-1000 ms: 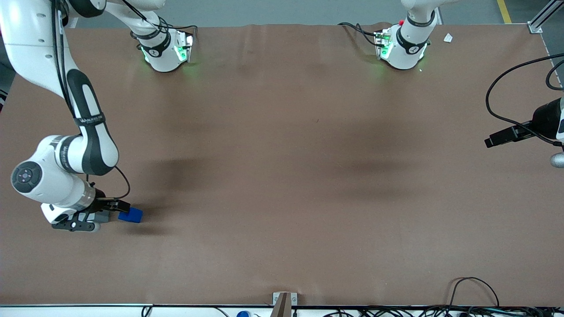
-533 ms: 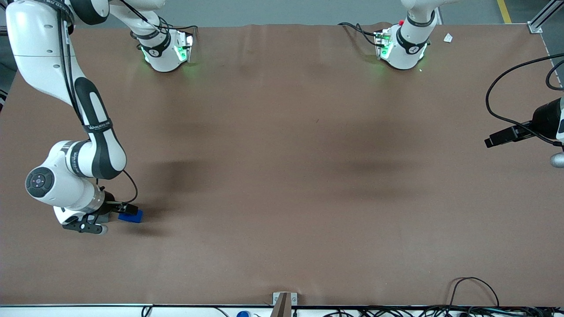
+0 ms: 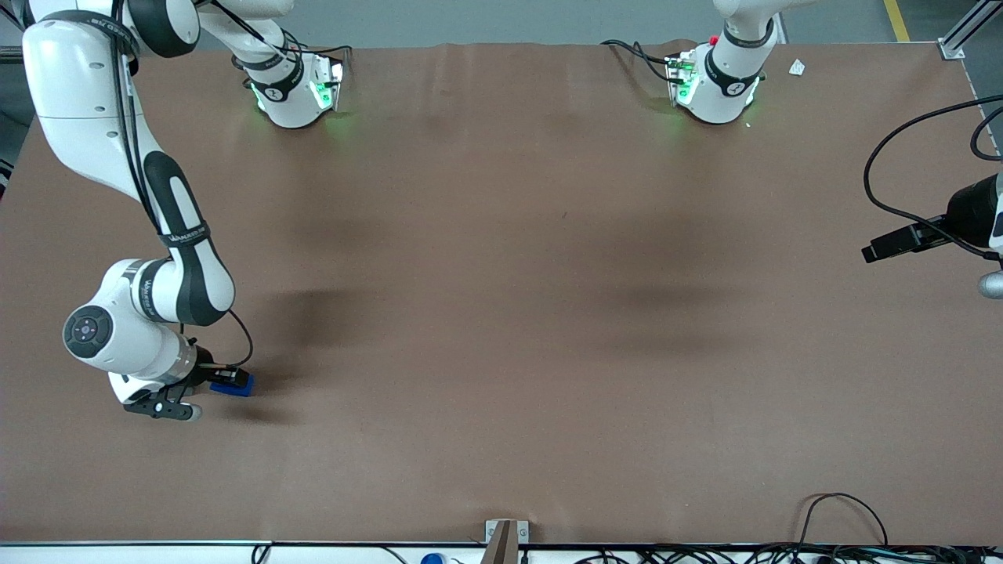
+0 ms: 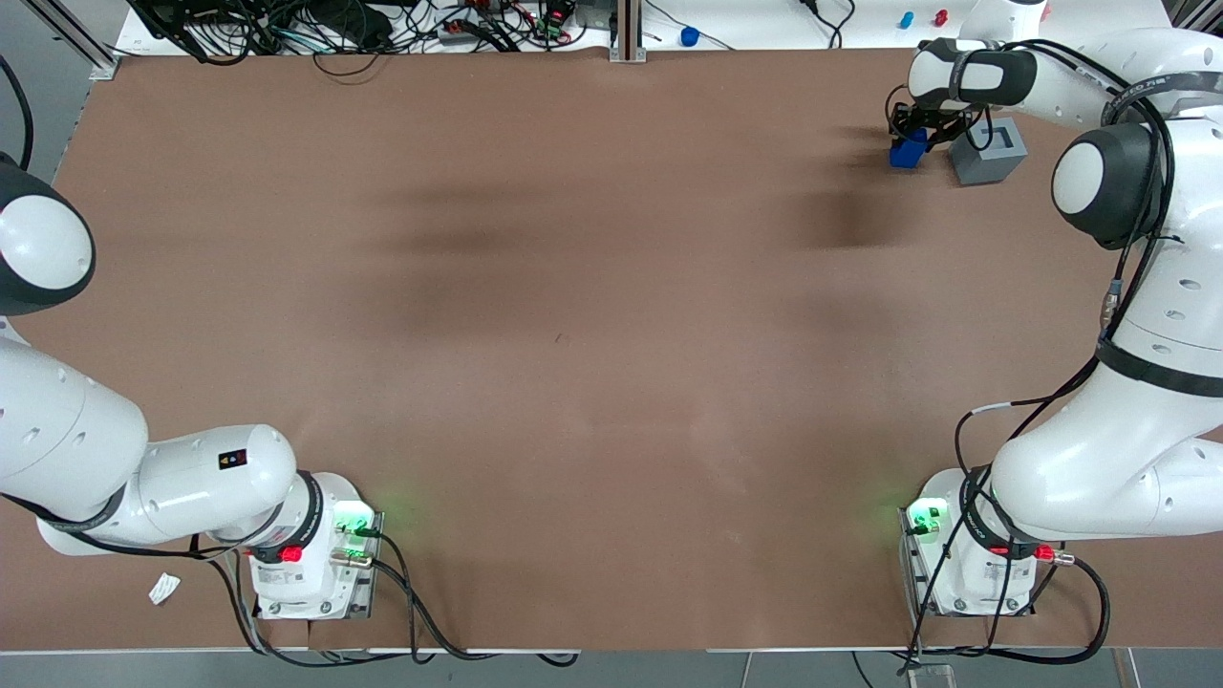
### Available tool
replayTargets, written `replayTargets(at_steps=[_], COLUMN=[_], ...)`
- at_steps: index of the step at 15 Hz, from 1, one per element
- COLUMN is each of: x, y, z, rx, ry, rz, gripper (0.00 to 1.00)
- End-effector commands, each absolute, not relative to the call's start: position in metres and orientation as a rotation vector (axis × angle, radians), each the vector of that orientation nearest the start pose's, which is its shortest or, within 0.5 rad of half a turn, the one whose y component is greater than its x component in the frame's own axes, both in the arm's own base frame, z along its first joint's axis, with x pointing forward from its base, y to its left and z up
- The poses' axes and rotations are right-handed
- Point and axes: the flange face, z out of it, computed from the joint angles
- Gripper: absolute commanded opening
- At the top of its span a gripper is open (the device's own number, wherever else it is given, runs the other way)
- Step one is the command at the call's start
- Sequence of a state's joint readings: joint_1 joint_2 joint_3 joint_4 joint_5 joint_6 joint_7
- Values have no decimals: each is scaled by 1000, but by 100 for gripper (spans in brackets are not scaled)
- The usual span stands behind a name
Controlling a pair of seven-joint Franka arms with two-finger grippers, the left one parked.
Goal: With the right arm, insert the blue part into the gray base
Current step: 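Lift the blue cube and carry it over the gray base's hole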
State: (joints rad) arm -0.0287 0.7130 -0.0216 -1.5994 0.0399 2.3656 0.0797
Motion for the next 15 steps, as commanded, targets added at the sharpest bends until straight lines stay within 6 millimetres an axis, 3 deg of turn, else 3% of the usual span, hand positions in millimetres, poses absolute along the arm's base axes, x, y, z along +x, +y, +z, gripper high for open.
replayTargets(at_steps=[1, 2, 5, 7, 13, 15], x=[710, 710, 721, 722, 714, 711], y=[-29, -29, -33, -40, -115, -136], z=[236, 243, 305, 329, 335, 331], rx=[-3099, -3099, -3102, -3120, -3121, -3114], ry=[257, 257, 240, 150, -244, -289], rz=[-92, -62, 34, 57, 57, 58], gripper=[1, 1, 1, 1, 0, 0])
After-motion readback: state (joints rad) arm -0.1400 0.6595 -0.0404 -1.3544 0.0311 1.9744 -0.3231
